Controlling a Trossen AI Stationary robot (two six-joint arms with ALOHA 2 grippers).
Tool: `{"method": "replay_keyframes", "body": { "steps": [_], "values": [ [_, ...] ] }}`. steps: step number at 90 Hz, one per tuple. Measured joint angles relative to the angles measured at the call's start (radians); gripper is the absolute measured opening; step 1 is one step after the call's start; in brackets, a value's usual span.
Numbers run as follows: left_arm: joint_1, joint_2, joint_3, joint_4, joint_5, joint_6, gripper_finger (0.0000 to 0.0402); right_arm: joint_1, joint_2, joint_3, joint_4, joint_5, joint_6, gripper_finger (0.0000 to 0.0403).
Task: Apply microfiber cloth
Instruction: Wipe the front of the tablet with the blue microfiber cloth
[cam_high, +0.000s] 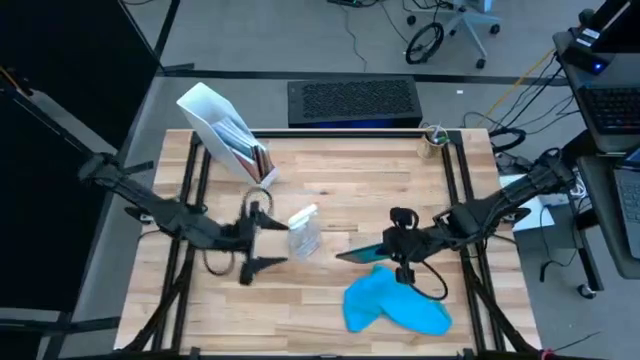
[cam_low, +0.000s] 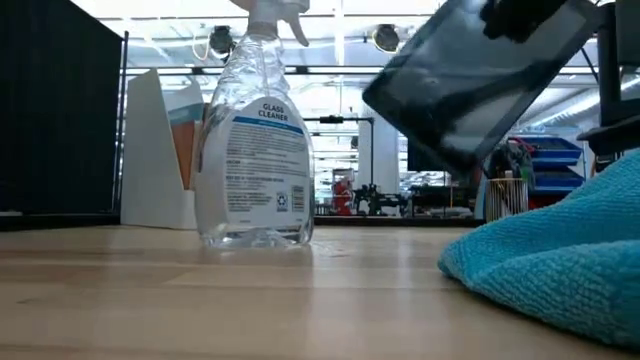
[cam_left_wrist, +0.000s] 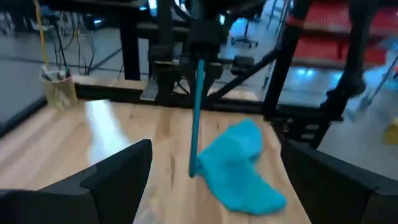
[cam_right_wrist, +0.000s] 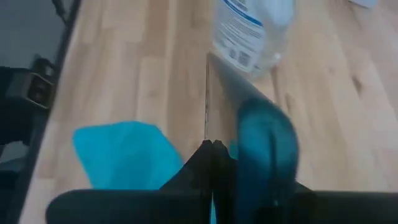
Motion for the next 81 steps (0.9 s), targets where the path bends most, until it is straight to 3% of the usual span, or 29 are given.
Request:
{"method": "replay_keyframes", "body": {
  "steps": [26, 41, 69, 81],
  "values": [
    [0.061, 0.374, 0.238, 0.029, -0.005, 0.007, 0.0343, 0.037, 0.047, 0.000, 0.020, 0.000, 0.001, 0.0013],
    [0.125, 0.527, 0.352, 0.029, 0.095, -0.021, 0.0343, 0.043, 0.063, 0.000, 0.031, 0.000, 0.001, 0.0013],
    [0.171, 0.642, 0.431, 0.038, 0.149, -0.037, 0.0342, 0.040, 0.080, -0.001, 0.070, 0.005, -0.035, 0.0013],
    [0.199, 0.676, 0.430, 0.033, 0.181, -0.081, 0.0319, 0.034, 0.080, -0.001, 0.101, 0.006, -0.058, 0.0013]
  ]
}}
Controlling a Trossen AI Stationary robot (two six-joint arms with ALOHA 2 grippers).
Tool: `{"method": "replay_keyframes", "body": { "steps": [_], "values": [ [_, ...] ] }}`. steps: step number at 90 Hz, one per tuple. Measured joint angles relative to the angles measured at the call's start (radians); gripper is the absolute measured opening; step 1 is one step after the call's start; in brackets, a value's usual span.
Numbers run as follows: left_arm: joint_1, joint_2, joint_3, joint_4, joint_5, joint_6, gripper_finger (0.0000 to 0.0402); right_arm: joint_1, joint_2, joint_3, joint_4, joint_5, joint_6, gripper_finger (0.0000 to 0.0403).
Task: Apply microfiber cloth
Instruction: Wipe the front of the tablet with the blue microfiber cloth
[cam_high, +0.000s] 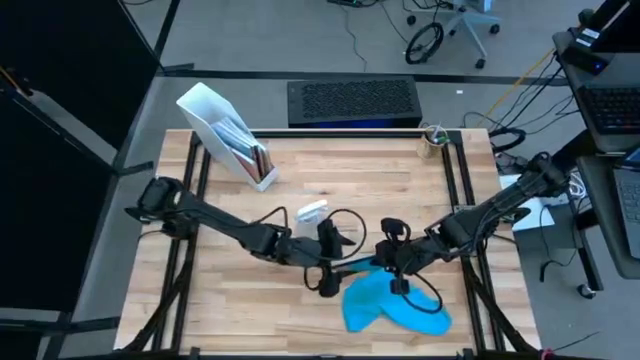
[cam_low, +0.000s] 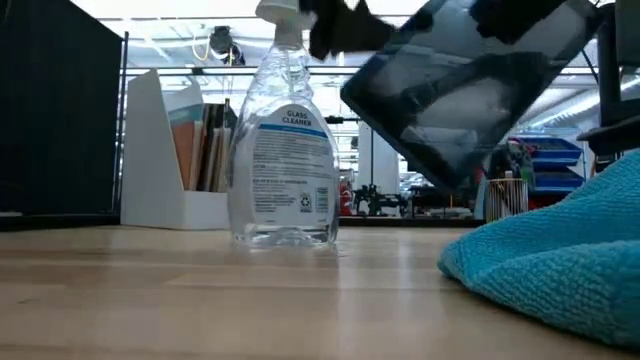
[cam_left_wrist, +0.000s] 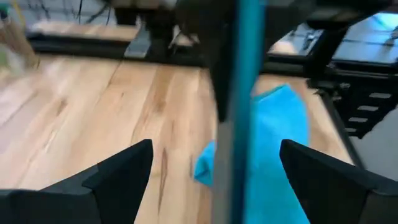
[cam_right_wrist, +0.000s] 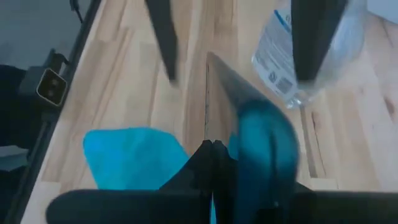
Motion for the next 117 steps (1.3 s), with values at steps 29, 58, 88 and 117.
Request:
{"method": "replay_keyframes", "body": {
  "steps": [29, 58, 88, 117],
  "values": [
    [0.031, 0.060, -0.001, 0.094, 0.063, -0.098, 0.0211, 0.000, 0.041, 0.000, 0.018, -0.010, -0.010, 0.0016],
    [0.040, 0.061, -0.002, 0.190, 0.061, -0.101, 0.0012, 0.020, 0.010, 0.000, -0.182, -0.121, 0.100, 0.0122],
    [0.039, 0.060, -0.001, 0.195, 0.059, -0.124, 0.0000, 0.100, -0.013, -0.002, -0.290, -0.023, 0.191, 0.0230],
    [0.031, 0.060, -0.001, 0.191, 0.059, -0.123, 0.0000, 0.205, -0.005, -0.126, -0.008, -0.053, 0.176, 0.0228]
  ]
}}
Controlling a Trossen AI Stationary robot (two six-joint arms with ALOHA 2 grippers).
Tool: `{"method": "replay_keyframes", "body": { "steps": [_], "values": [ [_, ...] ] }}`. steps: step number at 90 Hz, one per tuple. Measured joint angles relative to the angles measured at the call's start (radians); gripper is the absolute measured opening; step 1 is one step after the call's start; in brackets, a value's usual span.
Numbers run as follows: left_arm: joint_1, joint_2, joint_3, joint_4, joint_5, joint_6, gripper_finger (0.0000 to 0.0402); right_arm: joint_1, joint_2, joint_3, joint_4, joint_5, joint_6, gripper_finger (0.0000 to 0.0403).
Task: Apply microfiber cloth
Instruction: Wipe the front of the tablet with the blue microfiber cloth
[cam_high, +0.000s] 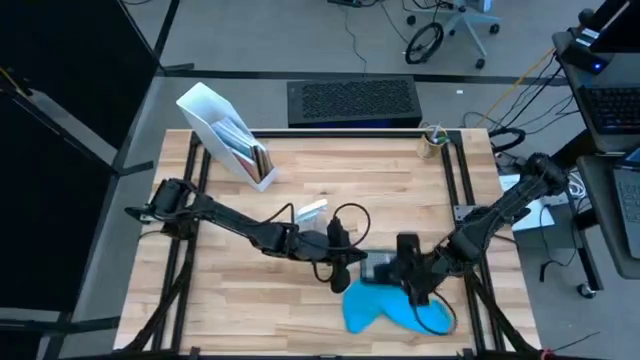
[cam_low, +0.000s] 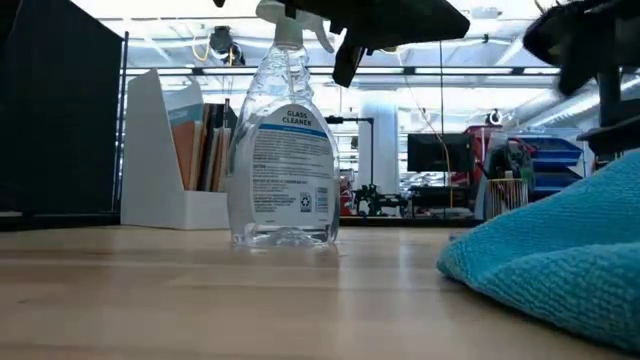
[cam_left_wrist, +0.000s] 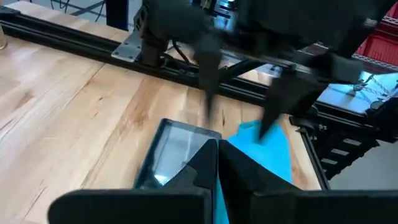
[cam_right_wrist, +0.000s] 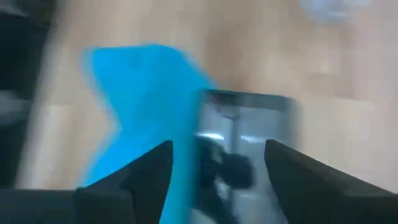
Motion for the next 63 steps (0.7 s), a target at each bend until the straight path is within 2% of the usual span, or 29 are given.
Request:
{"method": "replay_keyframes", "body": {
  "steps": [7, 13, 25, 42, 55, 63],
  "values": [
    [0.000, 0.000, -0.002, 0.000, 0.000, 0.000, 0.0000, 0.048, 0.034, -0.063, 0.174, 0.003, -0.039, 0.0219],
    [0.000, 0.000, -0.002, -0.001, 0.000, 0.000, 0.0000, 0.061, 0.084, -0.096, 0.252, 0.041, -0.036, 0.0211],
    [0.001, 0.000, -0.003, -0.001, 0.000, 0.000, 0.0000, 0.043, 0.224, -0.103, 0.252, 0.047, -0.010, 0.0190],
    [-0.002, 0.000, -0.003, -0.001, 0.000, 0.001, 0.0000, 0.030, 0.364, -0.102, 0.387, -0.078, -0.039, 0.0159],
    [-0.002, 0.000, -0.003, -0.001, 0.000, 0.002, 0.0000, 0.030, 0.404, -0.098, 0.399, -0.075, -0.016, 0.0133],
    [-0.002, 0.000, -0.003, -0.001, 0.000, 0.002, 0.0000, 0.030, 0.398, -0.097, 0.387, -0.077, -0.005, 0.0093]
  ]
}}
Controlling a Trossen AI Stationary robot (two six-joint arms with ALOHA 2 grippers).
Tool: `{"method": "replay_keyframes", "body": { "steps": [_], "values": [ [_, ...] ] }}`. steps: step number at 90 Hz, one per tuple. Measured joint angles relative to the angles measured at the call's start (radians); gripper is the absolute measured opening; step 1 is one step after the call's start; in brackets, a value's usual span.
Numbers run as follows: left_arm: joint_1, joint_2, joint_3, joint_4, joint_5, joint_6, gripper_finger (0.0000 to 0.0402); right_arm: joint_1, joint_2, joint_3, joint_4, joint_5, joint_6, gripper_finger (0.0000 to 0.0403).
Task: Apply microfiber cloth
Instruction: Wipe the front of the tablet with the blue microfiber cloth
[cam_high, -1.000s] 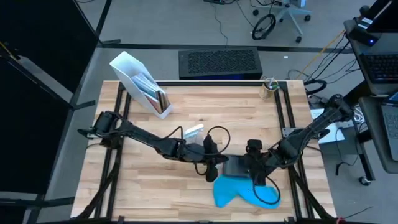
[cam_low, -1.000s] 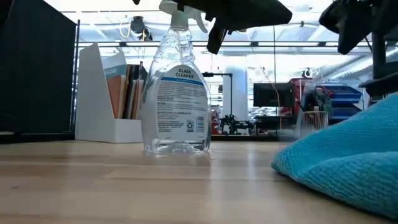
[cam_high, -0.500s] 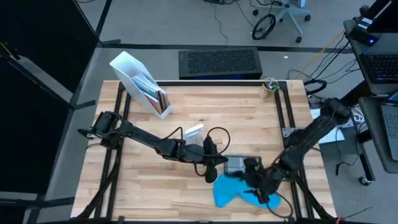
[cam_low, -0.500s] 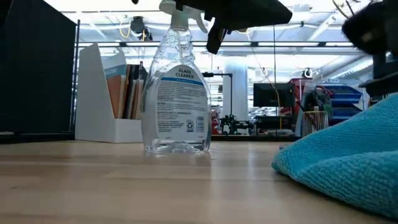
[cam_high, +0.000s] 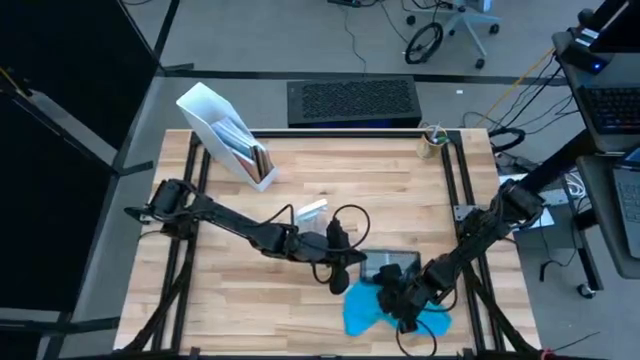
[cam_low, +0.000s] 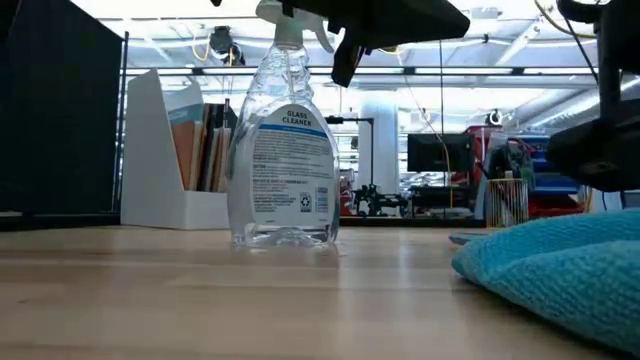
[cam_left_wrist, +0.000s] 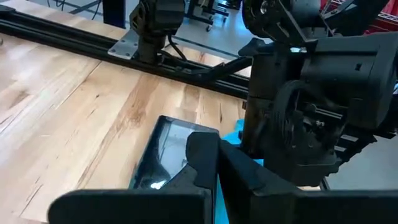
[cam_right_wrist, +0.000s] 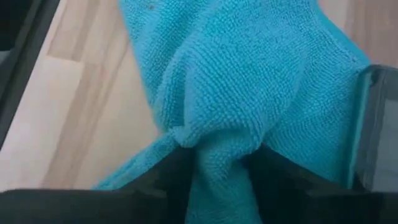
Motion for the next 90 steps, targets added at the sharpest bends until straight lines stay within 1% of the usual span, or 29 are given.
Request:
{"method": "replay_keyframes", "body": {
  "steps": [8, 13, 23, 30, 34, 40, 49, 60, 70, 78, 84, 90],
  "values": [
    [-0.001, 0.000, 0.000, -0.002, 0.000, 0.000, 0.0000, 0.000, -0.029, 0.002, -0.024, -0.012, -0.008, 0.0029],
    [-0.001, 0.000, 0.000, -0.004, 0.000, 0.000, 0.0000, -0.001, -0.060, 0.010, -0.049, -0.015, -0.035, 0.0012],
    [-0.005, 0.000, -0.001, -0.003, 0.000, -0.002, 0.0000, 0.000, -0.147, 0.056, -0.048, -0.013, -0.093, 0.0010],
    [-0.008, 0.000, -0.001, -0.003, -0.001, -0.002, 0.0000, -0.002, -0.198, 0.099, -0.107, 0.004, -0.142, 0.0004],
    [-0.008, 0.000, -0.001, -0.003, -0.001, -0.001, 0.0000, -0.002, -0.220, 0.122, -0.171, 0.033, -0.169, 0.0003],
    [-0.009, 0.000, -0.001, -0.005, -0.001, -0.001, 0.0000, -0.002, -0.251, 0.162, -0.261, 0.102, -0.210, 0.0003],
    [-0.008, 0.000, -0.001, -0.022, -0.001, -0.001, 0.0000, -0.004, -0.294, 0.217, -0.345, 0.187, -0.268, 0.0002],
    [-0.009, 0.000, -0.001, -0.044, -0.003, 0.000, 0.0000, -0.008, -0.325, 0.277, -0.468, 0.263, -0.289, 0.0001],
    [-0.015, 0.000, -0.001, -0.049, 0.003, 0.000, 0.0000, -0.008, -0.349, 0.324, -0.624, 0.337, -0.249, 0.0001],
    [-0.022, 0.002, -0.001, -0.039, 0.056, 0.012, 0.0000, -0.008, -0.371, 0.318, -0.745, 0.366, -0.148, 0.0001],
    [-0.031, 0.019, 0.005, -0.021, 0.079, 0.025, 0.0000, -0.008, -0.389, 0.300, -0.787, 0.394, -0.075, 0.0001],
    [-0.041, 0.044, 0.013, -0.027, 0.086, 0.024, 0.0000, -0.007, -0.402, 0.262, -0.770, 0.395, -0.036, 0.0000]
  ]
}}
